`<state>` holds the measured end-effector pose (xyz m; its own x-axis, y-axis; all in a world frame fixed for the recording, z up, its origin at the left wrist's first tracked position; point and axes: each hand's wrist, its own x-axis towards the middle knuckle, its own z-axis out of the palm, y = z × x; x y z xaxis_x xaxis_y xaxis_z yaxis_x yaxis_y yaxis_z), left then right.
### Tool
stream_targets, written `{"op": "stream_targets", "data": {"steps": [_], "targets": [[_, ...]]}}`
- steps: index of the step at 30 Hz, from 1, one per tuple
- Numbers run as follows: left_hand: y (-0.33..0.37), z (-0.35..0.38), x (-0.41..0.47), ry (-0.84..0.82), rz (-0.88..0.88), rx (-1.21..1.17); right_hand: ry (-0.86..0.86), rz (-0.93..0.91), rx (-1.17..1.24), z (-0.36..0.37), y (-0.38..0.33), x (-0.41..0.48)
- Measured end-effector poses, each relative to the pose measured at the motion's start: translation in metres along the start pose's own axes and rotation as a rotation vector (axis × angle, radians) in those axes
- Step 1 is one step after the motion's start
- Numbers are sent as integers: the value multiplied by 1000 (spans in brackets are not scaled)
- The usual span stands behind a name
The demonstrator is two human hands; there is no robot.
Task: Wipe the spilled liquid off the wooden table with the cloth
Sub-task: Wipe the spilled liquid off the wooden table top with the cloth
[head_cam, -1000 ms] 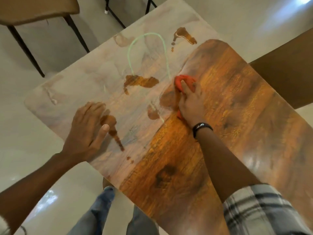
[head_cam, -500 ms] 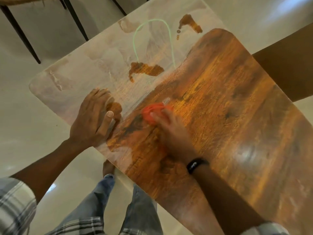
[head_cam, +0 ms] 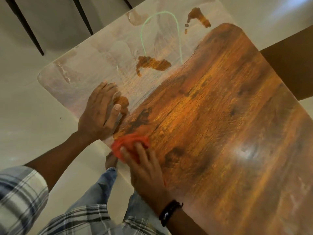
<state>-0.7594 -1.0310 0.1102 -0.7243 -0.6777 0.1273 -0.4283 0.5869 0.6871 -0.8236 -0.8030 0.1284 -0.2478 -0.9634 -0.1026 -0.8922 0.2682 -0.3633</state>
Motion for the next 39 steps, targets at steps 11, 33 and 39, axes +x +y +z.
{"op": "stream_targets", "data": {"steps": [11, 33, 39], "targets": [[-11, 8, 1, 113, -24, 101, 188, 344, -71, -61, 105, 80], [-8, 4, 2, 253, -134, -7, -41, -228, -29, -20, 17, 85], [-6, 2, 2, 253, -106, -57, 197, 187, -13, -79, 136, 210]]}}
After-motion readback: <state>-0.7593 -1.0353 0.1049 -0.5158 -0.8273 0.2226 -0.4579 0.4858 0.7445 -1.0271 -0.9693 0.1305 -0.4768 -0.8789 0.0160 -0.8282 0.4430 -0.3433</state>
